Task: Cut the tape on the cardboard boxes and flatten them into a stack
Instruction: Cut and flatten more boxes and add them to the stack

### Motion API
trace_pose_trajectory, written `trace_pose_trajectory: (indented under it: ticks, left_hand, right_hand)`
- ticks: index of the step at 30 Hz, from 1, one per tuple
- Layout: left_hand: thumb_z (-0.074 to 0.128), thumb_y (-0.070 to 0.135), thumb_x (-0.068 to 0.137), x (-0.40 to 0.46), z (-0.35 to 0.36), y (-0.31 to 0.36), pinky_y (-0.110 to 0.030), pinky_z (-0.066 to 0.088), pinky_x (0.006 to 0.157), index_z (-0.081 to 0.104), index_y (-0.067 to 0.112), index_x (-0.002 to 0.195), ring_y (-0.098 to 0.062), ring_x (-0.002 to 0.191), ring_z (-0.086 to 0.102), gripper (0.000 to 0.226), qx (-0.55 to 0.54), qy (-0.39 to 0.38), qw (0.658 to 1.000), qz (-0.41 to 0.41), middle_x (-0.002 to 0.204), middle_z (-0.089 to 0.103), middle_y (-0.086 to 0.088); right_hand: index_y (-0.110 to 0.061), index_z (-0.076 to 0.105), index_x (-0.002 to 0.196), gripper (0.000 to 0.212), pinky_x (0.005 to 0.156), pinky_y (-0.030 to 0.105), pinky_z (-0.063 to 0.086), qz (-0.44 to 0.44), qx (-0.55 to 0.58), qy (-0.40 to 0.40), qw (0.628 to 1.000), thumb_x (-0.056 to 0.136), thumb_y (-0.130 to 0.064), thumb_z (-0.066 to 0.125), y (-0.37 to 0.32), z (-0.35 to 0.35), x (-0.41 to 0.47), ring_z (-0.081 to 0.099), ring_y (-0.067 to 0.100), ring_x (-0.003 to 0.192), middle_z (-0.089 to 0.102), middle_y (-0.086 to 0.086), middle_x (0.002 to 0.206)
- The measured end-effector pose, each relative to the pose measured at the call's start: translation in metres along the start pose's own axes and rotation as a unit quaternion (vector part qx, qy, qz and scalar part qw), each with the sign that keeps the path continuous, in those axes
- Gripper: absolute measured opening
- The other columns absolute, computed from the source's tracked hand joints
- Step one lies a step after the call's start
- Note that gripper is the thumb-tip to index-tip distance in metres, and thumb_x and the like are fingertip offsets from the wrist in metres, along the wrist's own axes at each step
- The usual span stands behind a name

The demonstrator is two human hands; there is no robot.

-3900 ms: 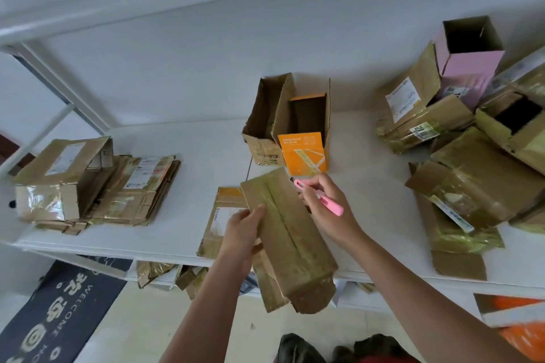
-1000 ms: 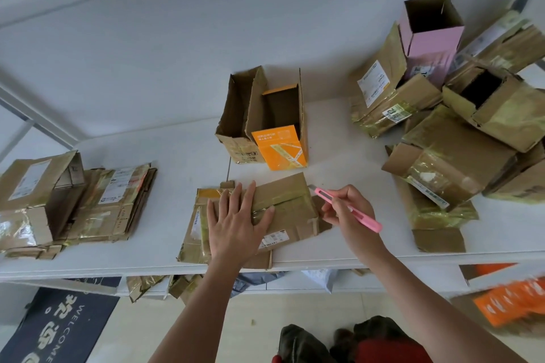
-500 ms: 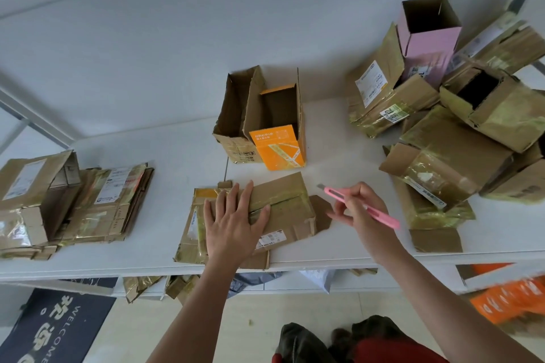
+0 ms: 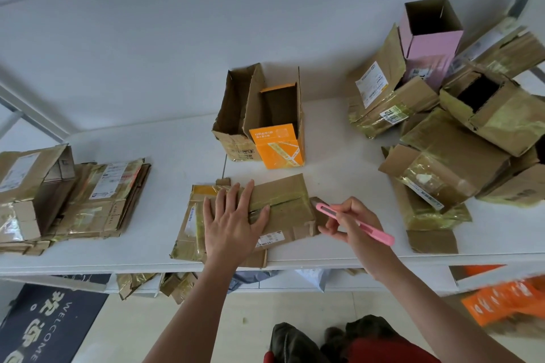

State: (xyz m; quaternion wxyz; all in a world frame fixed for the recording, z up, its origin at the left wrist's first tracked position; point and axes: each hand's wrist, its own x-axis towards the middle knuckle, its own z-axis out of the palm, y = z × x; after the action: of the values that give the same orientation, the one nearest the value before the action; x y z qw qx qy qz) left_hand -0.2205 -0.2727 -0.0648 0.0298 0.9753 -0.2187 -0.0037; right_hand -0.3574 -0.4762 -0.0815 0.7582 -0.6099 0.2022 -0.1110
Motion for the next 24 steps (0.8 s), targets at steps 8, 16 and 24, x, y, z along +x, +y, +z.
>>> trace_pose_trajectory:
  ticks: [8,16,24]
  left_hand:
    - [0.000,0.074,0.084,-0.002,-0.002,-0.001,-0.047,0.004,0.122,0.011,0.041,0.155,-0.020,0.148,0.016,0.079,0.003,0.008,1.000,0.007,0.158,0.027,0.006]
    - [0.002,0.074,0.084,-0.001,-0.001,-0.001,-0.047,0.004,0.122,0.015,0.040,0.154,-0.020,0.146,0.018,0.079,-0.008,0.015,1.000,-0.005,0.155,0.031,0.007]
    - [0.005,0.072,0.086,0.001,0.000,0.000,-0.048,0.007,0.122,0.018,0.040,0.154,-0.020,0.145,0.022,0.076,-0.005,0.016,1.000,0.001,0.152,0.035,0.007]
  right_hand:
    - [0.004,0.052,0.092,0.009,0.080,0.039,0.061,-0.035,0.005,0.038,0.999,0.099,0.003,0.046,-0.013,-0.002,0.023,0.066,0.018,0.078,0.064,0.007,0.078]
    - [0.003,0.051,0.088,0.010,0.083,0.045,0.060,-0.034,-0.007,0.006,0.999,0.098,0.004,0.048,0.002,0.003,0.011,0.066,0.022,0.076,0.064,0.010,0.077]
    - [0.002,0.055,0.084,0.016,0.086,0.051,0.058,-0.047,-0.033,-0.024,0.998,0.097,0.007,0.047,-0.007,-0.030,0.005,0.063,0.030,0.074,0.064,0.014,0.074]
